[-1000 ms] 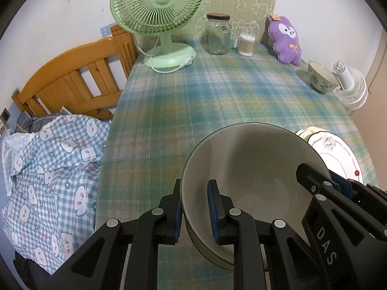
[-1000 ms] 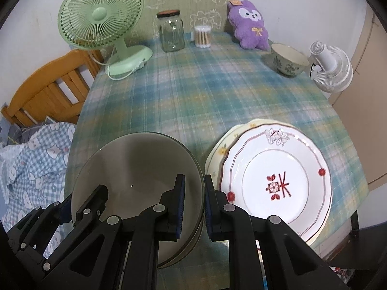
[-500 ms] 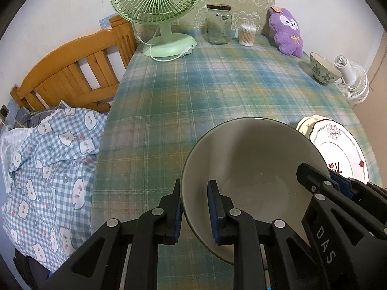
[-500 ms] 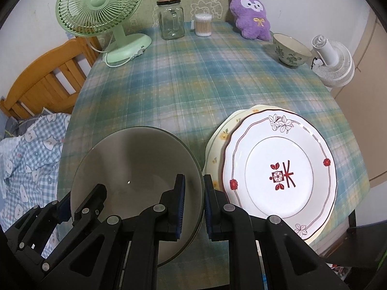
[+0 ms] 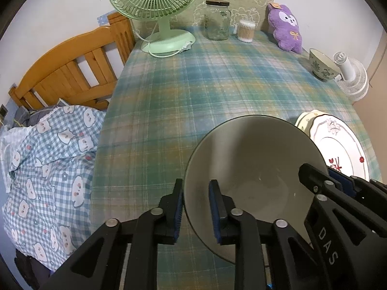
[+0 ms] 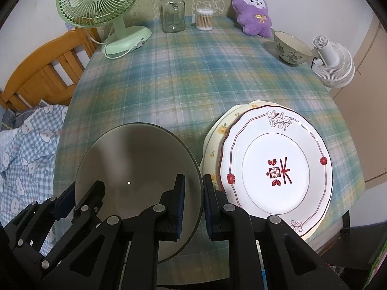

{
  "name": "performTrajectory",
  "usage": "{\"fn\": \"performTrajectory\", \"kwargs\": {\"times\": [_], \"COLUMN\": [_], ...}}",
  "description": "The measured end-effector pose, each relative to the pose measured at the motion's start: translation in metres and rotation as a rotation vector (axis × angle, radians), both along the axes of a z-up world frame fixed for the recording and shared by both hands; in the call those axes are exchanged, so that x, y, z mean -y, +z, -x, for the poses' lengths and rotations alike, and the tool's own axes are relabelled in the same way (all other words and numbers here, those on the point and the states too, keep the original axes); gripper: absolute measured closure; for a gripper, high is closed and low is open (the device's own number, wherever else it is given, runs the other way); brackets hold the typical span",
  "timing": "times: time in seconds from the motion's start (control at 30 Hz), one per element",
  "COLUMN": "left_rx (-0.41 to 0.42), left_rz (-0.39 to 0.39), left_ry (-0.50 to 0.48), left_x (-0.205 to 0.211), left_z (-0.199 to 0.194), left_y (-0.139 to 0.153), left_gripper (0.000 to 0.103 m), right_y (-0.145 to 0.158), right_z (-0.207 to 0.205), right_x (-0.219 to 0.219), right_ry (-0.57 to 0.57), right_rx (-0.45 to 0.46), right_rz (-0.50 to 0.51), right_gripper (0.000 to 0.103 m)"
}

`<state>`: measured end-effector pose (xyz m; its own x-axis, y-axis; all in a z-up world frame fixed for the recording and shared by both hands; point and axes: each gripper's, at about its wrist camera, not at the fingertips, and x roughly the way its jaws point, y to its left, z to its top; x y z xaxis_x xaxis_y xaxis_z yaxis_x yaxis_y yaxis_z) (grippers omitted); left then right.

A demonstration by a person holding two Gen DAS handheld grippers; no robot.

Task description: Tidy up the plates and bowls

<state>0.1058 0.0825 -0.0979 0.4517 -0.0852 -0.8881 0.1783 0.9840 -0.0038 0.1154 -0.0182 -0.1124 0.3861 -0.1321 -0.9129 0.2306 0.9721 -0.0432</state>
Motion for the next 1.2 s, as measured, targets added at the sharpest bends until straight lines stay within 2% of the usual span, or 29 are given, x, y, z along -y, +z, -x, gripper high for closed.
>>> {"fn": "performTrajectory", "kwargs": {"times": [0.03,0.07,0.13,0.2,0.23,0.37,0.6,0.77,0.83,1.2], "left_rx": [0.001,0.006,0.01,0.022,0.029,0.033,0.097,0.15,0.162,0.227], "left_rz": [0.0,-0.001,0.017,0.017,0.018,0.052,0.078,0.084,0.082,0.07], "left_ry": [-0.003,-0.005,-0.018,-0.024,-0.028,-0.047,-0.042,-0.065,-0.065,-0.05], "left_x": [0.0,0.001,0.0,0.0,0.0,-0.003,-0.008,-0.005,-0.004,0.023], "left_z": [0.001,0.001,0.002,0.003,0.003,0.003,0.006,0.01,0.01,0.007], "left_y": [0.001,0.003,0.009,0.015,0.018,0.034,0.073,0.093,0.1,0.122], "left_gripper": [0.068,0.067,0.057,0.047,0.043,0.036,0.027,0.024,0.018,0.017], "right_y": [0.001,0.001,0.004,0.01,0.014,0.032,0.073,0.098,0.106,0.13], "right_z": [-0.001,-0.001,-0.002,-0.001,0.0,0.003,0.01,0.016,0.017,0.013], "right_x": [0.0,0.001,0.003,0.003,0.001,-0.005,-0.006,-0.006,-0.002,0.025], "right_ry": [0.001,0.002,0.004,0.007,0.007,0.018,0.008,0.01,0.006,0.046], "right_rx": [-0.003,-0.006,-0.007,0.011,0.026,0.066,0.152,0.215,0.229,0.292], "right_rz": [-0.006,-0.02,-0.065,-0.077,-0.072,-0.063,-0.021,0.023,0.011,0.016], "right_gripper": [0.084,0.08,0.066,0.044,0.042,0.04,0.03,0.029,0.029,0.027]}}
